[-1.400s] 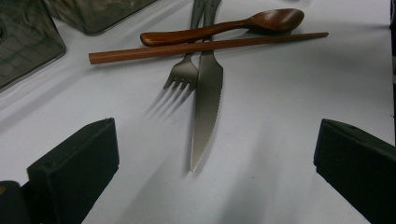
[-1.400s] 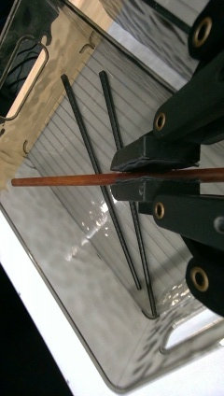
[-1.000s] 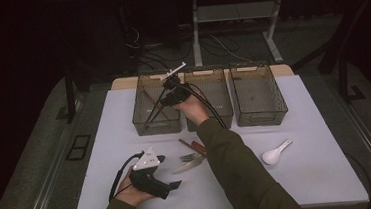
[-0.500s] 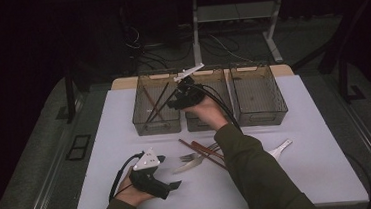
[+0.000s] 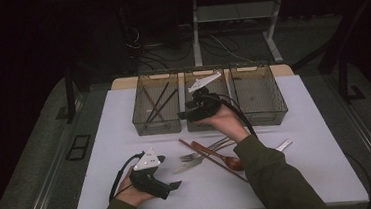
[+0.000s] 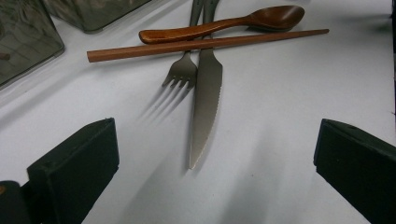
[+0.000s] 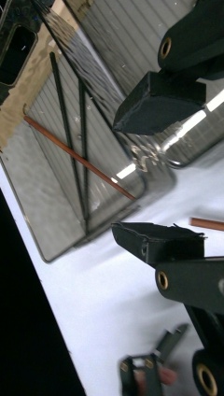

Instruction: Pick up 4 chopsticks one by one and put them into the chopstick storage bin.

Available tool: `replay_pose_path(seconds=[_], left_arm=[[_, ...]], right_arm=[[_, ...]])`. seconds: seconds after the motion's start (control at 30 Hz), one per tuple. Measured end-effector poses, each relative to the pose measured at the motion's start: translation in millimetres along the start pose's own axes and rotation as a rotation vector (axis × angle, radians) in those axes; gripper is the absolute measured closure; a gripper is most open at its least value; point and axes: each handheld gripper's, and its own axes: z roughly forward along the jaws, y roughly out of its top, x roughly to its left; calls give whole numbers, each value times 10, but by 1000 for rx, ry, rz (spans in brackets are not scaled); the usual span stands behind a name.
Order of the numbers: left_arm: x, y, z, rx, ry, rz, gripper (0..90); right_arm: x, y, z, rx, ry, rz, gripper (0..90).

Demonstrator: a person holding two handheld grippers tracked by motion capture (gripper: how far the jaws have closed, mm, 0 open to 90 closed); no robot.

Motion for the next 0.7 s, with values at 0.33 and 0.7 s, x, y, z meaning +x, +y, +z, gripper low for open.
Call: replay_pose_path(seconds=[0.33, 0.7], left_arm=[[2, 4, -13, -9, 3, -24, 0], [-12, 23, 8, 9, 70, -25, 0]], right_arm=[[91, -288, -218, 6, 16, -17, 445], [185, -581, -362, 32, 41, -12, 448]])
